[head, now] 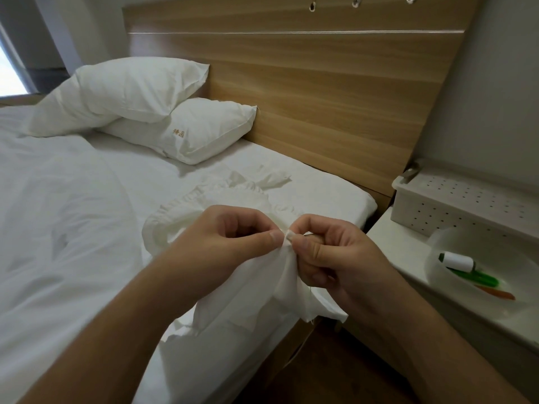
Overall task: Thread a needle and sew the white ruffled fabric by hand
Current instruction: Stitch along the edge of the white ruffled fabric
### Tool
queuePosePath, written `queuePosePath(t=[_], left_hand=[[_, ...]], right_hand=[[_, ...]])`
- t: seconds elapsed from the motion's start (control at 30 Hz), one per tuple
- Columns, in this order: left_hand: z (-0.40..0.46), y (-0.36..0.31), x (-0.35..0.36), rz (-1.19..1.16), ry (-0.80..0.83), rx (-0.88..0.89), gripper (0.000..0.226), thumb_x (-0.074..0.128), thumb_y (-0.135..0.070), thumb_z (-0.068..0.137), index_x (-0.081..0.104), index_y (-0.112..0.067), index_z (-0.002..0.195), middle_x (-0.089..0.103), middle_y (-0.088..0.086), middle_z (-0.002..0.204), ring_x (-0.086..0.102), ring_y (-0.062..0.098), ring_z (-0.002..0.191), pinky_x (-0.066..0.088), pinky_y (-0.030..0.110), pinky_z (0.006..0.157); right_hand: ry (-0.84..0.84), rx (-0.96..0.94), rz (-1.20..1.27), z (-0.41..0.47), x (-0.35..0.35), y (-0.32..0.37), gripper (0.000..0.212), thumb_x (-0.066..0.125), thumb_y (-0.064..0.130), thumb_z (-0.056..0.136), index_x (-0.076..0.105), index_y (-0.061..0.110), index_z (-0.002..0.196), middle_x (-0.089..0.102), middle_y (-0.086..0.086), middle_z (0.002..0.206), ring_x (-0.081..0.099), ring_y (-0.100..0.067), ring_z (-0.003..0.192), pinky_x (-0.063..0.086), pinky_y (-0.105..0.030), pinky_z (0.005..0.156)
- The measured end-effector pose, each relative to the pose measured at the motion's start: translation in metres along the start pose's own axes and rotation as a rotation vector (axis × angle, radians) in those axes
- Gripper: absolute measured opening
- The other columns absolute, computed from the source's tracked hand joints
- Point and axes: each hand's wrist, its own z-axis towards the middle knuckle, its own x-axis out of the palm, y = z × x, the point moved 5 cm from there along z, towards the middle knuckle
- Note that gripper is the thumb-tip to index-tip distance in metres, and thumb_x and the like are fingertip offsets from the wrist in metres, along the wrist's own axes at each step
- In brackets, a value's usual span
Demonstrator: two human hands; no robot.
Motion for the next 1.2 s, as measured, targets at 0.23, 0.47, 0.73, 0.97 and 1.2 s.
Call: queuePosePath(t=[0.23, 0.47, 0.73, 0.97, 1.2], left_hand=[[-0.0029, -0.0036, -0.0058, -0.058, -0.005, -0.016, 0.016, 0.072, -0.020, 0.092, 0.080, -0.007, 0.088, 0.075, 0.017, 0.088, 0.071, 0.020, 0.081, 0.058, 0.027, 0.074], [-0.0034, -0.0067, -0.0045, -0.038, 0.015, -0.013, 0.008, 0.081, -0.018, 0.088, 0.080, -0.012, 0.084, 0.074, 0.010, 0.083, 0.071, 0.017, 0.079, 0.057, 0.025, 0.071], [-0.0022, -0.0044, -0.0043, -0.004, 0.015, -0.021, 0.019, 0.072, -0.031, 0.085, 0.080, -0.014, 0.085, 0.075, 0.011, 0.087, 0.071, 0.018, 0.082, 0.055, 0.034, 0.079], [-0.0034, -0.0063, -0.0044, -0.010, 0.020, -0.001, 0.017, 0.071, -0.029, 0.086, 0.079, -0.015, 0.084, 0.074, 0.010, 0.085, 0.070, 0.017, 0.081, 0.056, 0.028, 0.075], [-0.0029, -0.0068, -0.0023, 0.015, 0.023, -0.004, 0.018, 0.074, -0.032, 0.086, 0.080, -0.015, 0.084, 0.075, 0.013, 0.086, 0.071, 0.018, 0.080, 0.056, 0.030, 0.076]], right_hand=[[-0.011, 0.002, 0.003, -0.0012, -0.0012, 0.0011, 0.016, 0.068, 0.016, 0.088, 0.065, 0.000, 0.090, 0.034, -0.009, 0.063, 0.031, -0.012, 0.050, 0.031, -0.024, 0.051], [-0.027, -0.008, -0.037, -0.0009, -0.0027, 0.0035, 0.023, 0.069, 0.013, 0.086, 0.063, -0.009, 0.089, 0.031, -0.008, 0.061, 0.031, -0.012, 0.051, 0.032, -0.023, 0.050], [-0.026, -0.018, -0.025, -0.0005, -0.0012, 0.0016, 0.012, 0.070, 0.013, 0.086, 0.067, 0.002, 0.086, 0.031, -0.010, 0.064, 0.030, -0.013, 0.051, 0.033, -0.023, 0.051], [-0.038, -0.011, -0.044, -0.0004, -0.0026, 0.0026, 0.011, 0.071, 0.012, 0.085, 0.068, 0.001, 0.085, 0.030, -0.006, 0.060, 0.029, -0.013, 0.051, 0.031, -0.024, 0.051], [-0.036, -0.020, -0.020, -0.0018, -0.0013, 0.0044, 0.014, 0.070, 0.012, 0.085, 0.066, -0.001, 0.087, 0.021, -0.024, 0.067, 0.021, -0.020, 0.056, 0.022, -0.031, 0.054]])
